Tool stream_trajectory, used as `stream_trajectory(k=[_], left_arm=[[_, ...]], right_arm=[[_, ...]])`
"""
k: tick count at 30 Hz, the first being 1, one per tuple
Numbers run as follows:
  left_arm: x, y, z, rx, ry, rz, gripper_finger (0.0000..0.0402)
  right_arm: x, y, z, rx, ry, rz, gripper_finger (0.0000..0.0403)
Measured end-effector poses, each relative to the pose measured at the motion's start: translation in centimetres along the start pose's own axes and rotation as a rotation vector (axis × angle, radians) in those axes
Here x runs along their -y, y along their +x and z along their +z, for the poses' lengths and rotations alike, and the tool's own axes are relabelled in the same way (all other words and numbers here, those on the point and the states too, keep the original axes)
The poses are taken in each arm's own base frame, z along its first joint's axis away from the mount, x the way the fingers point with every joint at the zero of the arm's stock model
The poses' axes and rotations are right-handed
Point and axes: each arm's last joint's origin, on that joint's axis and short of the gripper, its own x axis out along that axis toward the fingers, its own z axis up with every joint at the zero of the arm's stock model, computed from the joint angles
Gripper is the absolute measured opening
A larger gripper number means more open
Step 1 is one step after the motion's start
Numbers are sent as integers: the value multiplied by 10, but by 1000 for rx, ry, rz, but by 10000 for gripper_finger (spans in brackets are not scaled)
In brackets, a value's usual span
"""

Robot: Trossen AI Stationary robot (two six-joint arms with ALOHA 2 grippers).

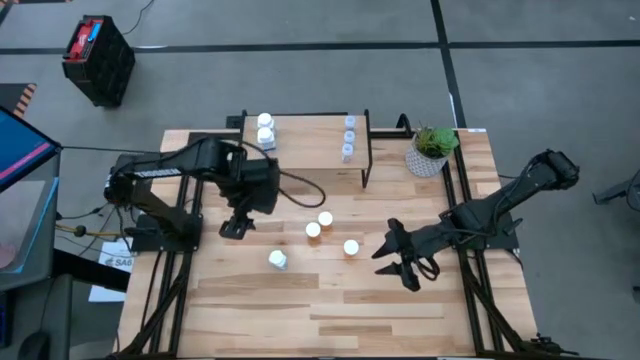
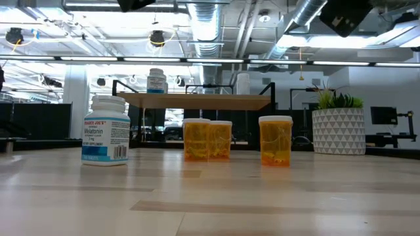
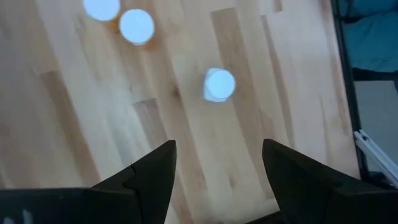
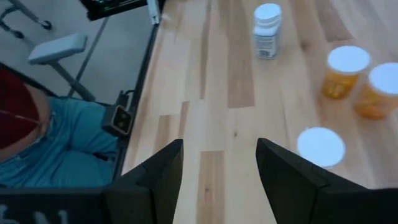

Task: Pick and place medicine bottles onto shelf by color
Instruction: Put the white pill bottle on the shelf aligned with the other white pill bottles

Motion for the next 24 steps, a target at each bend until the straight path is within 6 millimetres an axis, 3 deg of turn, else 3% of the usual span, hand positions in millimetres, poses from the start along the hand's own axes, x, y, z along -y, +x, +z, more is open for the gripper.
stream_trajectory(k=[5,10,16,24], left_arm=[[9,19,-10,84,8,5,224],[10,61,-18,201,14,63,224],[13,107,-30,197,16,101,224],[26,130,-32,230,74,159,224]], right_arm=[[-6,-1,-3,14,-18,-9,224],[-10,-2,-5,28,-30,-33,224],[-11,-2,-6,25,-33,-29,224],[-6,-2,-2,92,-23,-147,224]])
